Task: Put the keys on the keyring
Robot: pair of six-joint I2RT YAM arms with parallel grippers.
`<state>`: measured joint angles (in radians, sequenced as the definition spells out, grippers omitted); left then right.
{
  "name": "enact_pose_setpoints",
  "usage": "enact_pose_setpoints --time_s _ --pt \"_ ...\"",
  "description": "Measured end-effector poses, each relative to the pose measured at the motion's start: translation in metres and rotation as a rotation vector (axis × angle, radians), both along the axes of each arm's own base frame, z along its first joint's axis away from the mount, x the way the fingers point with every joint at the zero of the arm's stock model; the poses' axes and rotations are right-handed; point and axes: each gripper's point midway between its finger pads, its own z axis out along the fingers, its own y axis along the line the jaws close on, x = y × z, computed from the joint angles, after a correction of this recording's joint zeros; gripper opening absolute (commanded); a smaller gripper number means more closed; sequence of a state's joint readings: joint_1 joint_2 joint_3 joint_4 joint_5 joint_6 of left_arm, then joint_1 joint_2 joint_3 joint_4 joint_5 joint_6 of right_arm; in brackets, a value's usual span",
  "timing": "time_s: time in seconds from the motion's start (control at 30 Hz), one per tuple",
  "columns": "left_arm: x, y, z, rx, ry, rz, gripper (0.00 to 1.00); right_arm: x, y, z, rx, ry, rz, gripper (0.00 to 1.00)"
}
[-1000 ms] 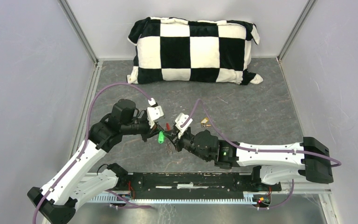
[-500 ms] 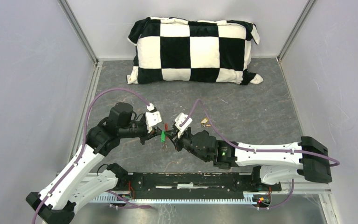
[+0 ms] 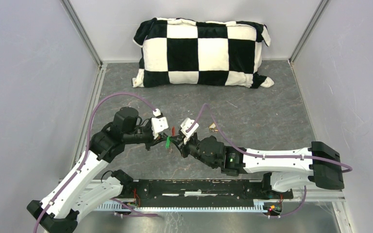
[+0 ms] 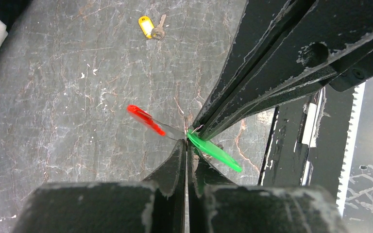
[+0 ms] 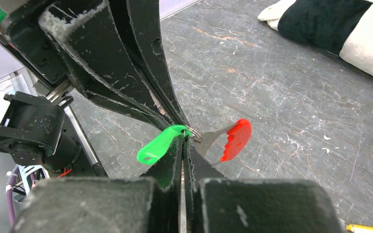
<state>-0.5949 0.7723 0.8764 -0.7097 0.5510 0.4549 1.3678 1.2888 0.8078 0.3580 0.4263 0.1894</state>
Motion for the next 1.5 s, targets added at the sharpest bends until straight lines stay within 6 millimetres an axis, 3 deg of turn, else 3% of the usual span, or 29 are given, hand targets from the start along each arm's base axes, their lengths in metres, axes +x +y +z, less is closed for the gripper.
enact_pose_setpoints --time_s 0.33,0.87,1.13,1.5 --pt "0.0 0.001 -0.001 0.008 -0.008 -0.003 0.02 0.001 0.001 0.001 0.009 0.005 -0.01 0.0" --pt "-0.003 -0.001 0.01 -0.016 -0.081 -0.058 0.02 0.003 -0.011 0.015 0.131 0.035 -0.058 0.0" --pt "-0.011 0.0 0.018 -0.04 -0.115 -0.087 0.02 0.011 -0.033 0.011 0.159 0.051 -0.129 0.0" --pt "-0.016 -0.003 0.031 -0.091 -0.164 -0.115 0.02 0.008 -0.033 0.022 0.224 0.049 -0.098 0.0"
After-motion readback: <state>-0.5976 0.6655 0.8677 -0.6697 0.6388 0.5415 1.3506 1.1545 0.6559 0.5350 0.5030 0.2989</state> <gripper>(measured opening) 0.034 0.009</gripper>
